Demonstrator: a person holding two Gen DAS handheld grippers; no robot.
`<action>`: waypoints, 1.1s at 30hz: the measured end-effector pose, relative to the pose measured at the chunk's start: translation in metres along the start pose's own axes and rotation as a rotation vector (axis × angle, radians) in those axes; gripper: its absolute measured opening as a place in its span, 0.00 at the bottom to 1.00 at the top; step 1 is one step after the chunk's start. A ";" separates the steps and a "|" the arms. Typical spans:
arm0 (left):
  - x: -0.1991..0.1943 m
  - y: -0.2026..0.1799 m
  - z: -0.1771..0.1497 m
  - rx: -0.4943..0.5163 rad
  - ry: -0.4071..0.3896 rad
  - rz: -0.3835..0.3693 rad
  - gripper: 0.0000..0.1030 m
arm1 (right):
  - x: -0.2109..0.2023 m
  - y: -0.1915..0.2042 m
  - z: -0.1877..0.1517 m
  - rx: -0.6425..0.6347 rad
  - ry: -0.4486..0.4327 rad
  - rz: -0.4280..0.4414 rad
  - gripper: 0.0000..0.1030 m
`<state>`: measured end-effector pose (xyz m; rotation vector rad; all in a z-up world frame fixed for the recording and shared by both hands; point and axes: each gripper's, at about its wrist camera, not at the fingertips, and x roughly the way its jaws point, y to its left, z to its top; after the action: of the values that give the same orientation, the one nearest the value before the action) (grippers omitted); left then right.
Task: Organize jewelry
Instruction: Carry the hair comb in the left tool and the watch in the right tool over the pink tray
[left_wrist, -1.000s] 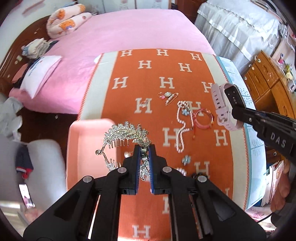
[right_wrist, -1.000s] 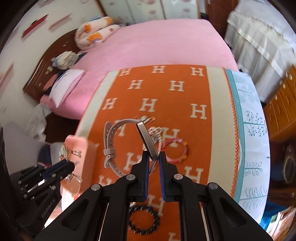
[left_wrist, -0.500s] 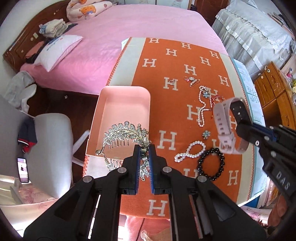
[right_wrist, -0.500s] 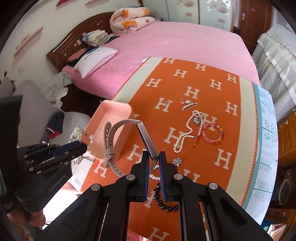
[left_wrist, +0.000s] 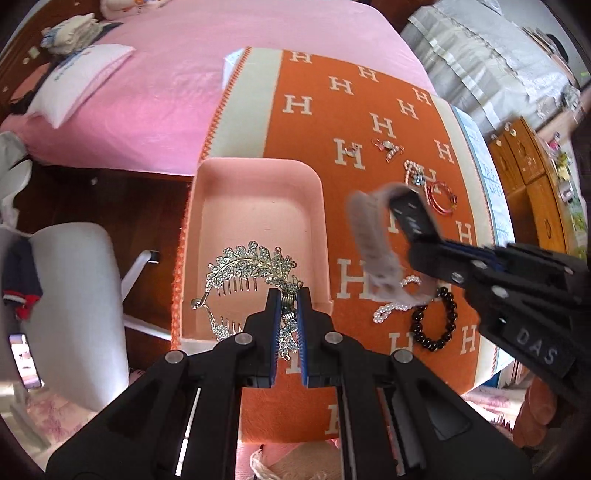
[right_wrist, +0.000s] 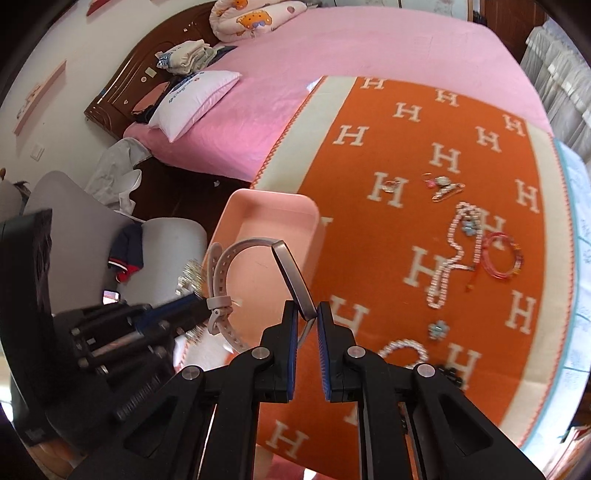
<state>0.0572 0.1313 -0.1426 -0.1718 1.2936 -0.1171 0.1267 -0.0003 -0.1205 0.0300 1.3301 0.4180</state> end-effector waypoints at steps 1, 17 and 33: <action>0.005 0.002 0.000 0.007 0.009 -0.012 0.06 | 0.007 0.001 0.003 0.007 0.005 0.007 0.10; 0.065 0.010 0.013 0.096 0.098 -0.066 0.06 | 0.141 0.006 0.063 0.081 0.099 0.066 0.10; 0.067 0.006 0.016 0.125 0.124 -0.086 0.51 | 0.188 0.008 0.078 0.089 0.136 0.116 0.33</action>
<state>0.0910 0.1263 -0.2028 -0.1140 1.3983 -0.2854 0.2310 0.0827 -0.2743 0.1563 1.4856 0.4651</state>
